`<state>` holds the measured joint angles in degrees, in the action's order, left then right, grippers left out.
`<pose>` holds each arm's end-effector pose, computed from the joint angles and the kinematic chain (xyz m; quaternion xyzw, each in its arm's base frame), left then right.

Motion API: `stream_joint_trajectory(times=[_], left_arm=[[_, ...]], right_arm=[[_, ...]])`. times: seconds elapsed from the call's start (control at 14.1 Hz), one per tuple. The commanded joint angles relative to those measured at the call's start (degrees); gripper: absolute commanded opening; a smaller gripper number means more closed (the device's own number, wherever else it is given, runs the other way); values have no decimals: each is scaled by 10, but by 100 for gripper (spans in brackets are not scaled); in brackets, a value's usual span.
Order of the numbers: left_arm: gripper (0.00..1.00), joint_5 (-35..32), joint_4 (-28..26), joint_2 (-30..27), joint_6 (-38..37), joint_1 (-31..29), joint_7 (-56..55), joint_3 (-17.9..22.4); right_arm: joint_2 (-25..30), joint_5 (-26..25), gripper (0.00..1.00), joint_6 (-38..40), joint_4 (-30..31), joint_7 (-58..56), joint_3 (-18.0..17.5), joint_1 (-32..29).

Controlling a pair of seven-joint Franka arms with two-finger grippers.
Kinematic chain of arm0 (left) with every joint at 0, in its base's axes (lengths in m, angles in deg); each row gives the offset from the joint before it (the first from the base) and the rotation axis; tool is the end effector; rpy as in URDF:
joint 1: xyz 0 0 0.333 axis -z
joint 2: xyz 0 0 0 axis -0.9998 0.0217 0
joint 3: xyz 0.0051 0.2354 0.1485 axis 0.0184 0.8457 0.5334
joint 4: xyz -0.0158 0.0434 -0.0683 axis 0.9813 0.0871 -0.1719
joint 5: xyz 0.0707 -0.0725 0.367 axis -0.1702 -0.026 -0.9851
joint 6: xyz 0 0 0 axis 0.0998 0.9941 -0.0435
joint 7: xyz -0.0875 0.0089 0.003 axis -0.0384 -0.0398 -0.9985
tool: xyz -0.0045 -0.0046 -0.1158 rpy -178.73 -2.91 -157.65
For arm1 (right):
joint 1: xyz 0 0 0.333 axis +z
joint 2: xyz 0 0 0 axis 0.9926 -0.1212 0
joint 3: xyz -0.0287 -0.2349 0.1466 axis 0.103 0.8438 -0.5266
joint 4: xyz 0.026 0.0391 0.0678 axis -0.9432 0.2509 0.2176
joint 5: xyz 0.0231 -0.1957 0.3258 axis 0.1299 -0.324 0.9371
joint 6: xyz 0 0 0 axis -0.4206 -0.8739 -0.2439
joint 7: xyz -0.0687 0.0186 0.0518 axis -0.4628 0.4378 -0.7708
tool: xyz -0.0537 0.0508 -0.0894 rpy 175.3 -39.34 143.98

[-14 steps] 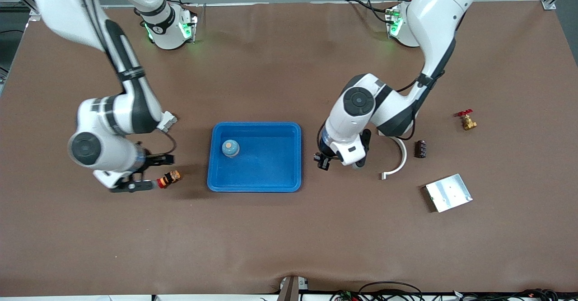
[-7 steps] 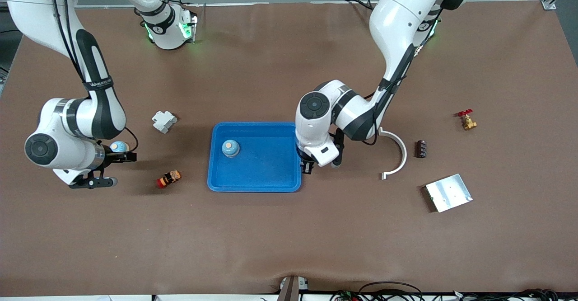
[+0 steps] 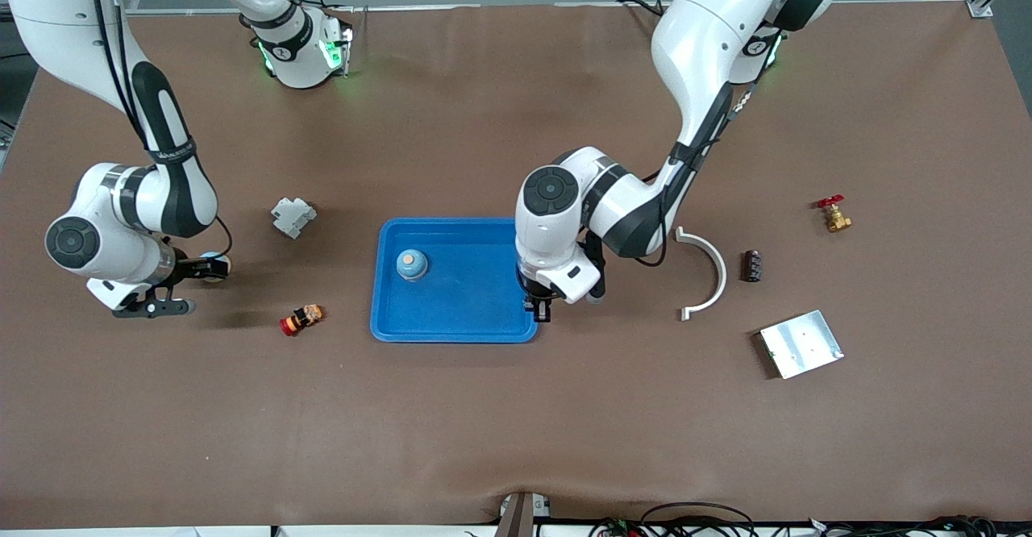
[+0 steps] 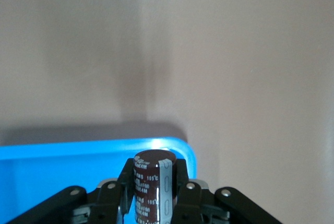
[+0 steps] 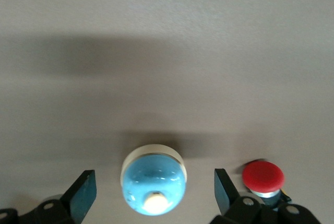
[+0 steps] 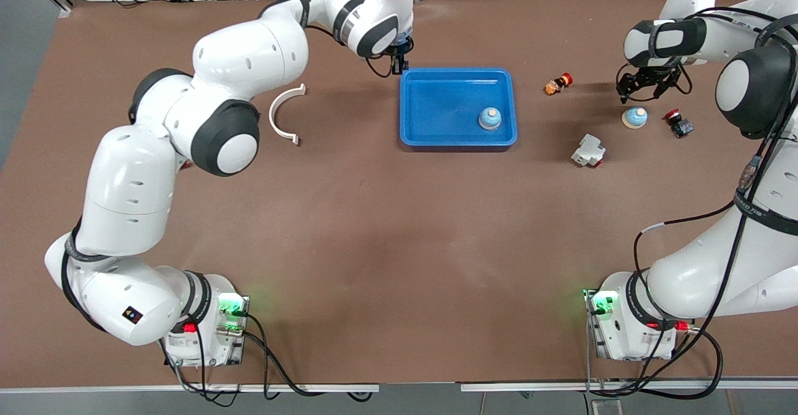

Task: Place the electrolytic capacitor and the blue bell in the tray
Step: 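Lower the capacitor into the tray while the right gripper grasps the second bell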

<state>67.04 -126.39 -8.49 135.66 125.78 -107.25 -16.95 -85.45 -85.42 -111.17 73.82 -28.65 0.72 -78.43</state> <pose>0.5606 -0.4756 0.2447 0.7118 0.6958 0.0550 0.0786 0.5555 -0.1107 0.1819 0.9942 0.0346 -0.0807 0.0625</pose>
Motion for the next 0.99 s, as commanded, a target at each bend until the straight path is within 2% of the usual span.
stream_joint_trajectory(times=[0.0, 0.21, 0.35, 0.57, 0.92], left_arm=[[0, 9, 34, 31, 6, 26, -16, 17], [0, 9, 91, 73, 19, 74, -23, 53], [0, 10, 129, 101, 21, 80, -29, 58], [0, 9, 130, 106, 59, 83, -28, 59], [0, 9, 130, 138, 115, 91, -24, 72]], right_arm=[[14, 3, 100, -3, 23, -6, -5, -7], [0, 40, 100, -3, 24, -9, -5, -9], [-9, 51, 100, -4, 23, -22, -5, -12], [-24, 71, 100, -11, 23, -27, -5, -15], [-26, 72, 100, -18, 23, -41, -5, -21]])
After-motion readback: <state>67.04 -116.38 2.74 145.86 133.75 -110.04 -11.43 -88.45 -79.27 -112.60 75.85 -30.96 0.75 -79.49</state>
